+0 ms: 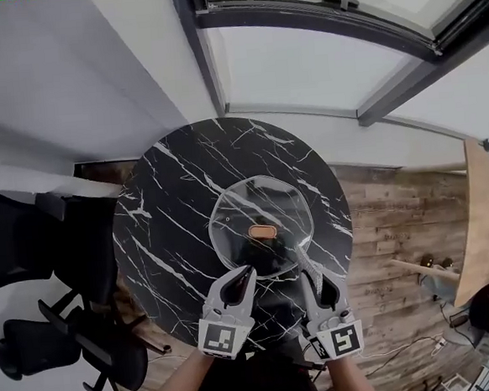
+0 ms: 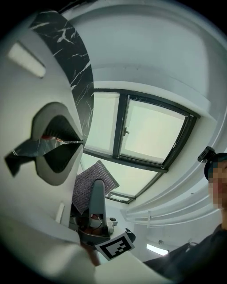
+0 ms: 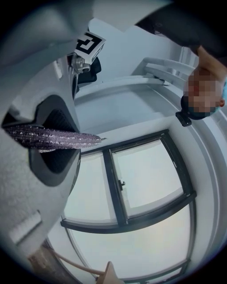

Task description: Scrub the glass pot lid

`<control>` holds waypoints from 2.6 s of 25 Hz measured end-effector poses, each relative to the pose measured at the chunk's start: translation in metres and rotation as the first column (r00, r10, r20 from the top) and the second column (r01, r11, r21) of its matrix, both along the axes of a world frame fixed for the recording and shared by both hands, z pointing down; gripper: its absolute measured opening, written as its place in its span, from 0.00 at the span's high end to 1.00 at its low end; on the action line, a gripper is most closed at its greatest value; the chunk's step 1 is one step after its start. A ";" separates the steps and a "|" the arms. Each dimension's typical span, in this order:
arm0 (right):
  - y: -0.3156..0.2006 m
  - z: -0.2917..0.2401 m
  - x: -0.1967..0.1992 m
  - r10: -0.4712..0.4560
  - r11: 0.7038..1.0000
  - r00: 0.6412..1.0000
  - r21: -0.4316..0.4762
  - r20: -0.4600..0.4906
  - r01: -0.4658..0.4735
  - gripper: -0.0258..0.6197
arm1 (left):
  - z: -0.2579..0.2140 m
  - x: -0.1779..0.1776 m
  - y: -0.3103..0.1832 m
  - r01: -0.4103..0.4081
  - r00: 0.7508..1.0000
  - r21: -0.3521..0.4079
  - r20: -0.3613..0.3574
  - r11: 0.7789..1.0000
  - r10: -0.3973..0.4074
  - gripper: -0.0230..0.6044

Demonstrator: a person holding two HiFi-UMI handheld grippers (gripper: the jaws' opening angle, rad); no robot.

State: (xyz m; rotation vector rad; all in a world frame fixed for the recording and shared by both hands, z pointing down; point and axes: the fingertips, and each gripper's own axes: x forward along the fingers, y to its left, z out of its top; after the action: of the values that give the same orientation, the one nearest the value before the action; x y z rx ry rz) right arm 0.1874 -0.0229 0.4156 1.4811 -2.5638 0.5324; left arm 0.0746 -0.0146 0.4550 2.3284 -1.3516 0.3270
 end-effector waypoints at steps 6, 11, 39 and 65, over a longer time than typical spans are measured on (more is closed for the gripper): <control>-0.026 0.044 0.006 -0.038 0.999 0.999 -0.037 -0.029 0.037 0.84 | 0.043 0.001 -0.030 0.046 0.999 -0.030 0.010 0.998 -0.046 0.96; -0.039 0.078 0.005 -0.103 0.991 0.993 -0.088 -0.059 0.098 0.84 | 0.065 -0.004 -0.047 0.043 0.999 -0.069 -0.023 0.997 -0.045 0.96; -0.123 0.184 -0.033 -0.491 0.871 0.790 -0.173 -0.368 0.460 0.84 | 0.118 0.008 -0.065 -0.036 0.992 -0.153 -0.121 0.987 0.018 0.96; -0.019 0.196 -0.027 -0.495 0.868 0.729 -0.226 -0.473 0.442 0.84 | 0.096 -0.004 -0.045 0.010 0.994 -0.095 -0.107 0.995 -0.021 0.96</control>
State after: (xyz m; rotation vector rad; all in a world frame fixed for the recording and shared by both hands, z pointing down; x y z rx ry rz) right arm 0.1607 -0.0418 0.6114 0.7370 -2.2882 0.1473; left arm 0.0709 -0.0591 0.5509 2.2237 -1.2739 0.2506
